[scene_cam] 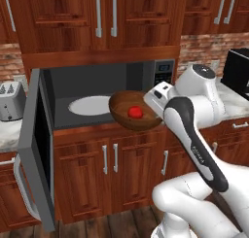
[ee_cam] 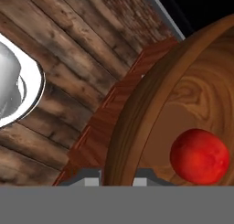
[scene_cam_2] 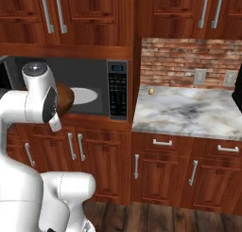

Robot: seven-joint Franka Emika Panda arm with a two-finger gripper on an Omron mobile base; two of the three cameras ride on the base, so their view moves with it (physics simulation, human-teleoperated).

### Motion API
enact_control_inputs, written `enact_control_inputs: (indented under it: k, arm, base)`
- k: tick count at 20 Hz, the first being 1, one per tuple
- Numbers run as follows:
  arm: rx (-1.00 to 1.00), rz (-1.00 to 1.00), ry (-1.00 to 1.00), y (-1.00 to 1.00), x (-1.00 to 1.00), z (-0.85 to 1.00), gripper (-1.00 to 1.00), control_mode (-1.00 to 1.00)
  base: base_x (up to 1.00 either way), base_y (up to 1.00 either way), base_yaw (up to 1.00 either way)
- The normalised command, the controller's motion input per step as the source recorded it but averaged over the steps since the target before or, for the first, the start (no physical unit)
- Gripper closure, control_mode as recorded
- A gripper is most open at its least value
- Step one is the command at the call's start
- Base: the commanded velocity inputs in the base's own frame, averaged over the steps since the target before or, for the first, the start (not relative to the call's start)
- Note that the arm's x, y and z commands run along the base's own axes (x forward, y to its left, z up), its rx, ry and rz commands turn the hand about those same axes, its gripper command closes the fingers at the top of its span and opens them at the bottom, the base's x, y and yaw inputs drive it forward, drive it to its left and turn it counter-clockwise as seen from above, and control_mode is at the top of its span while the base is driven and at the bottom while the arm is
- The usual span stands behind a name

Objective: Pick the tomato from the sink and place it in the bowl. Then pick the bowl and place it in the microwave. Then close the microwave door and press the start button.

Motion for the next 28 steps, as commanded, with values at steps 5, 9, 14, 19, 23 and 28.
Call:
enact_control_inputs:
  k: [5, 9, 14, 19, 23, 28]
  arm:
    - [-0.04, 0.22, -0.22, 0.02, 0.71, -0.38, 1.0, -1.0]
    - [-0.04, 0.08, -0.15, 0.25, 0.87, -0.18, 1.0, -1.0]
    - [-0.01, 0.0, -0.01, 0.46, 0.85, 0.0, 1.0, -1.0]
    - [0.0, 0.0, 0.04, 0.29, 0.86, 0.0, 1.0, -1.0]
    - [0.0, 0.0, 0.0, 0.05, 0.76, 0.0, 1.0, -1.0]
    - [0.0, 0.0, 0.0, 0.17, 0.8, -0.07, 1.0, -1.0]
  base:
    - [0.0, 0.0, 0.0]
    - [0.0, 0.0, 0.0]
    - [0.0, 0.0, 0.0]
    - [0.0, 0.0, 0.0]
    - [0.0, 0.0, 0.0]
    - [0.0, 0.0, 0.0]
